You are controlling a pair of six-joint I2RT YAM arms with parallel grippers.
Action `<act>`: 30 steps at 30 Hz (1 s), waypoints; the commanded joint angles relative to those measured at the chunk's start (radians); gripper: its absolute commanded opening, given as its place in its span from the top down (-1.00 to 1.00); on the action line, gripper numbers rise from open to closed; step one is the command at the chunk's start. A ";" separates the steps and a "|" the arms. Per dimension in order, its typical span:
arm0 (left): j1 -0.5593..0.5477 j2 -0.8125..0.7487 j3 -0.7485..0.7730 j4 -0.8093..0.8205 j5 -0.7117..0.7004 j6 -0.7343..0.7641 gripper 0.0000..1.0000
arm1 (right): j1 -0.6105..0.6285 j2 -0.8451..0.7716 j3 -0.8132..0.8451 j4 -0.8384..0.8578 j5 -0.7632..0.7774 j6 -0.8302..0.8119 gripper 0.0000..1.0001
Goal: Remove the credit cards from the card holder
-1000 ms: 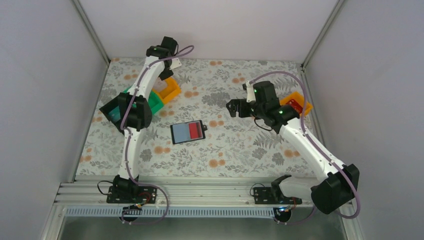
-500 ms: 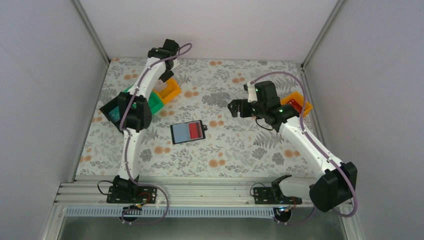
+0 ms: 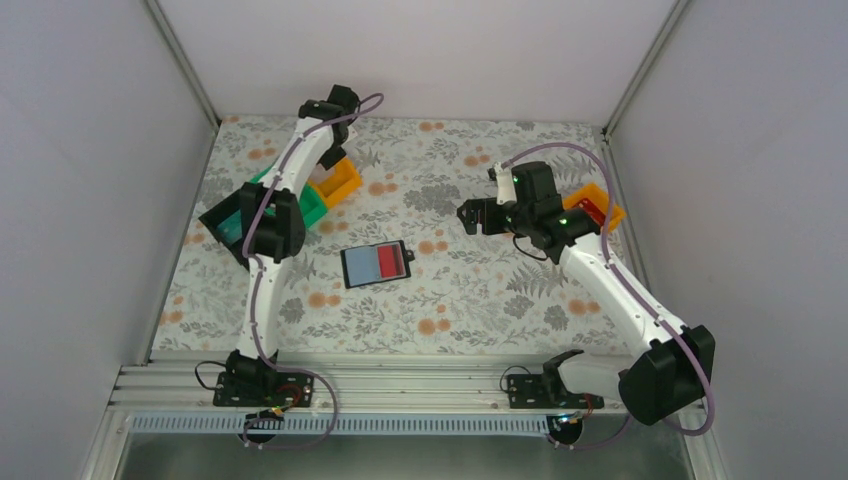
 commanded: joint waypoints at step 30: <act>-0.004 0.116 -0.016 0.016 -0.151 0.022 0.95 | -0.026 0.063 0.010 0.020 -0.094 -0.037 -0.99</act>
